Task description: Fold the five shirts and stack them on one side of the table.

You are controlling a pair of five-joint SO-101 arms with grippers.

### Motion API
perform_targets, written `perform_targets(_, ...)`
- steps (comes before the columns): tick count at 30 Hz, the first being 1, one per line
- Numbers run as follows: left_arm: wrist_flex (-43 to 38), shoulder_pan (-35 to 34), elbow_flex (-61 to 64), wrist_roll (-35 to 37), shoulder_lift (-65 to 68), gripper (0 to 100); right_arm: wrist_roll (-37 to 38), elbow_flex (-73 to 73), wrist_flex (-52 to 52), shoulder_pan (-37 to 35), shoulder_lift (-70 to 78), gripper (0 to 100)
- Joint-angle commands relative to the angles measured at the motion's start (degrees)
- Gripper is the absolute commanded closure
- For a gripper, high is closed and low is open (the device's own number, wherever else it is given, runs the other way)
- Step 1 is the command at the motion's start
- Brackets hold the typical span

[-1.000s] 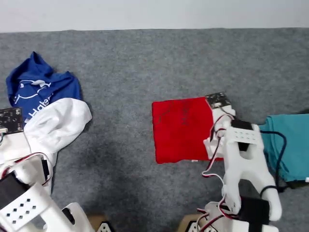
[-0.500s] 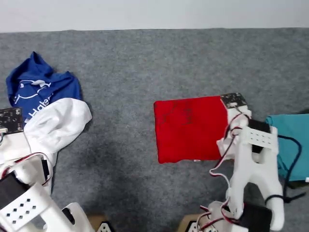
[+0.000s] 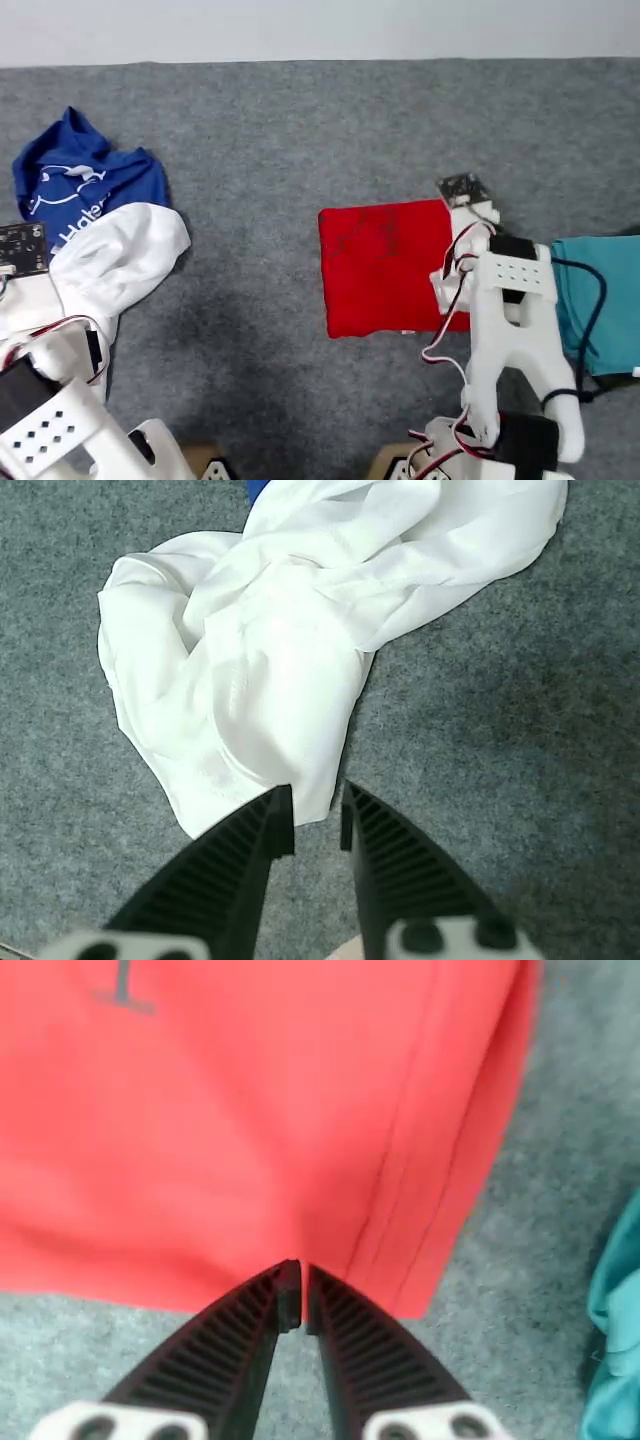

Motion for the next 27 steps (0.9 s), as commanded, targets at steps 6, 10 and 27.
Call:
perform_targets(6, -0.8, 0.4, -0.3, -0.2, -0.8, 91, -12.9, -4.0, -2.1, -0.2, -1.3, 69.1)
perform_targets(10, -0.8, 0.4, -0.3, -0.2, -0.8, 91, -17.5, -4.3, -5.6, -0.4, -0.2, 66.0)
perform_targets(27, -0.8, 0.4, -0.2, -0.2, -0.8, 91, -23.1, -14.9, -6.0, -7.3, 16.3, 64.9)
